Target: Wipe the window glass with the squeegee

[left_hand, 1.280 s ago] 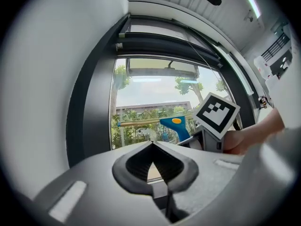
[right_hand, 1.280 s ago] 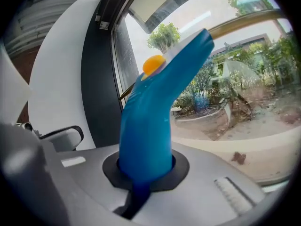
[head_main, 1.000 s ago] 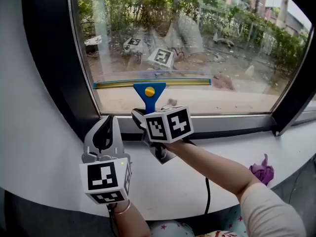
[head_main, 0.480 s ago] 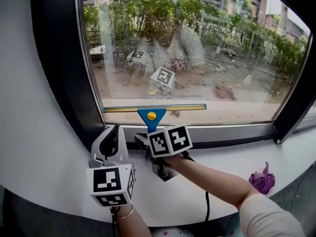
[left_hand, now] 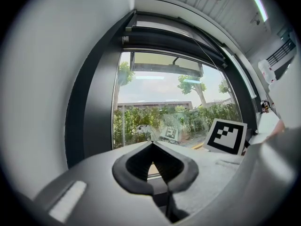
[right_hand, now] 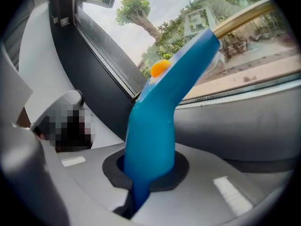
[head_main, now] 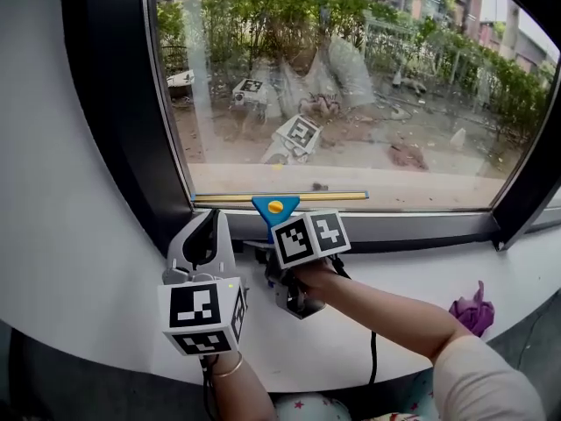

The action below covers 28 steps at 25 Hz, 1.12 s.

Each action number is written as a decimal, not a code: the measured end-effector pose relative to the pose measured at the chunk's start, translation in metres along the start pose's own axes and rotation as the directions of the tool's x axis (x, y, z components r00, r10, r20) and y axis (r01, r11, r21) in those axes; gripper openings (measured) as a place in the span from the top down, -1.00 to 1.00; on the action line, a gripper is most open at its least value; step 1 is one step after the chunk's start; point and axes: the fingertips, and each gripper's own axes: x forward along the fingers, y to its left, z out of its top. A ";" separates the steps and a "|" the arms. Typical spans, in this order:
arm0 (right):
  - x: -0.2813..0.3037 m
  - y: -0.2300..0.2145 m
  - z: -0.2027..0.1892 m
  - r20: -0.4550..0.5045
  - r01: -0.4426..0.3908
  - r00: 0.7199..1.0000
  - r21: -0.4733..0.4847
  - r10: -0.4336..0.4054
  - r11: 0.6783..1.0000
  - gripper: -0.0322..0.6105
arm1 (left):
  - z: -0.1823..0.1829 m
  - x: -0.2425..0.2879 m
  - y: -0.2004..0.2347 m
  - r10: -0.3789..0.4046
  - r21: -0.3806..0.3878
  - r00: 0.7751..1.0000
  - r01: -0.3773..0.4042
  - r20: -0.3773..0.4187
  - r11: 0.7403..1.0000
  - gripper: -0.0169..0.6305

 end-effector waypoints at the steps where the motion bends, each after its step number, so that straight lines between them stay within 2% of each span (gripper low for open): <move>1: 0.001 0.000 -0.002 -0.007 -0.010 1.000 0.030 0.010 1.000 0.82 | -0.001 0.001 0.001 0.003 -0.004 1.000 -0.003 -0.003 1.000 0.94; 4: 0.008 -0.005 -0.008 -0.041 -0.022 0.999 0.108 0.027 0.994 0.82 | -0.001 0.005 0.007 0.016 -0.012 1.000 -0.016 -0.004 1.000 0.94; 9: 0.009 -0.010 -0.018 -0.056 -0.023 0.998 0.143 0.031 0.989 0.82 | -0.006 0.005 0.006 0.015 -0.007 1.000 -0.015 -0.024 1.000 0.94; 13: 0.004 -0.001 -0.017 -0.056 -0.060 0.996 0.173 0.070 0.983 0.82 | -0.004 0.007 0.006 0.014 -0.002 0.999 -0.014 -0.031 1.000 0.94; 15: -0.003 0.008 -0.016 -0.035 -0.069 0.997 0.114 0.073 0.991 0.82 | -0.003 0.007 0.008 0.015 -0.002 1.000 -0.015 -0.028 1.000 0.94; 18: -0.019 0.020 -0.015 0.016 -0.076 0.997 -0.032 0.077 0.997 0.81 | -0.002 0.005 0.009 0.019 -0.008 1.000 -0.019 -0.007 1.000 0.94; 22: -0.049 0.027 -0.007 0.145 -0.017 0.988 -0.204 0.048 0.979 0.81 | 0.016 -0.005 0.010 0.027 -0.011 0.998 -0.027 0.055 1.000 0.94; 25: -0.073 0.031 -0.004 0.226 0.033 0.973 -0.286 0.034 0.958 0.81 | 0.033 -0.011 -0.003 -0.008 -0.009 0.995 0.008 0.097 1.000 0.94; 28: -0.098 0.028 -0.004 0.299 0.077 0.954 -0.304 0.018 0.950 0.81 | 0.040 -0.008 -0.029 -0.068 -0.002 0.992 0.068 0.106 0.998 0.94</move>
